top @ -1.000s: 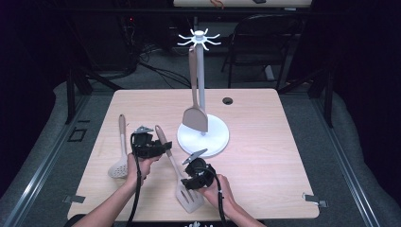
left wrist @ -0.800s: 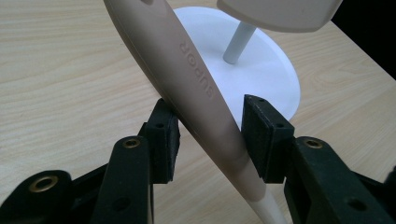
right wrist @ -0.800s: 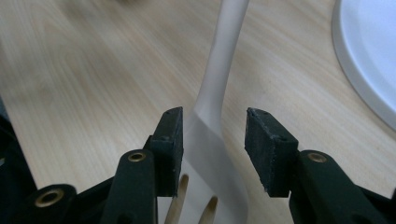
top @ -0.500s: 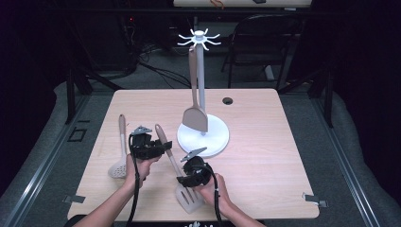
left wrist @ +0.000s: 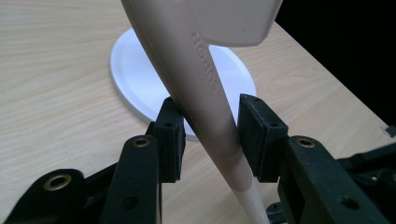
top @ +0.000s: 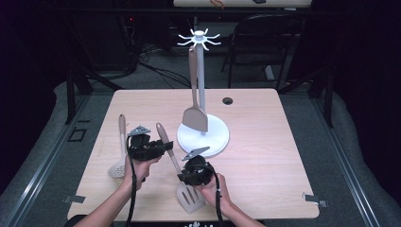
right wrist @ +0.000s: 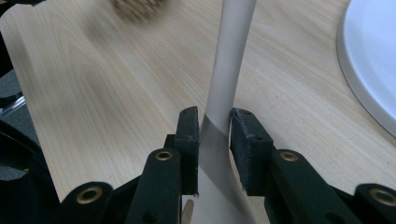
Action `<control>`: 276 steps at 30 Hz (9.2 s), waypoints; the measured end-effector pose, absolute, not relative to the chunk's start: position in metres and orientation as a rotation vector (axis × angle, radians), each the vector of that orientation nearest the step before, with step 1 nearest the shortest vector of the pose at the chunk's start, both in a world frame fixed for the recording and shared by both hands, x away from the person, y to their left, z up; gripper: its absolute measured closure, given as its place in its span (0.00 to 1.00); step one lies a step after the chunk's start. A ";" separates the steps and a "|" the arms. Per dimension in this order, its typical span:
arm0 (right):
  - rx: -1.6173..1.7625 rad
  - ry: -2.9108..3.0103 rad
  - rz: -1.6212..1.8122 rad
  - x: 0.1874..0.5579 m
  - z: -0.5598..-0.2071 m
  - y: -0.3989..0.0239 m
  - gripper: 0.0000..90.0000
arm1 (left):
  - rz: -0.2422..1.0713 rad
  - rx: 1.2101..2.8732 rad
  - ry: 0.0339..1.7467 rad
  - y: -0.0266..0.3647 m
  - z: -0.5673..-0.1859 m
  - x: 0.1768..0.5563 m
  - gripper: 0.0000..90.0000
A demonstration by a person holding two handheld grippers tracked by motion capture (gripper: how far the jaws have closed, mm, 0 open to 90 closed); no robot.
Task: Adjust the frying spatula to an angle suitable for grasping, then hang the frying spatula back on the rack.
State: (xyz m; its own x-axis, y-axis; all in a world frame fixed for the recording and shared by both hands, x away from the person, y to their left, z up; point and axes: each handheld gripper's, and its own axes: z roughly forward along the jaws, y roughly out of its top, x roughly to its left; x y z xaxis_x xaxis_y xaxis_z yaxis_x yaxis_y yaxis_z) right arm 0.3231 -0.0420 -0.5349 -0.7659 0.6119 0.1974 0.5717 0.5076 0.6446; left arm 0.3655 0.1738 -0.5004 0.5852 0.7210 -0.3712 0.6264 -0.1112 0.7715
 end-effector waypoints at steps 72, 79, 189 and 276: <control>1.130 2.598 1.247 0.321 -0.513 -0.069 0.53 | -0.065 1.781 0.843 0.141 -0.488 0.340 0.86; 1.099 2.598 1.237 0.321 -0.501 -0.090 0.33 | -0.054 1.764 0.815 0.146 -0.479 0.341 0.86; 1.262 2.376 0.892 0.345 -0.499 -0.219 0.08 | 0.162 1.893 0.520 0.089 -0.375 0.396 0.86; 1.210 2.434 0.823 0.346 -0.503 -0.214 0.07 | 0.315 1.925 0.644 0.060 -0.329 0.449 0.85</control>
State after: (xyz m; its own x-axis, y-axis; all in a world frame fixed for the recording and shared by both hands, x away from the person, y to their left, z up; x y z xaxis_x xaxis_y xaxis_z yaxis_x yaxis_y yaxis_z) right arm 0.3456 -0.2142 -0.5025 -0.5997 0.8001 -0.0133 0.6278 0.4808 0.6122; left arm 0.4485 0.0605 -0.3287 0.8215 0.5663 -0.0671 0.2949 -0.3212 0.8999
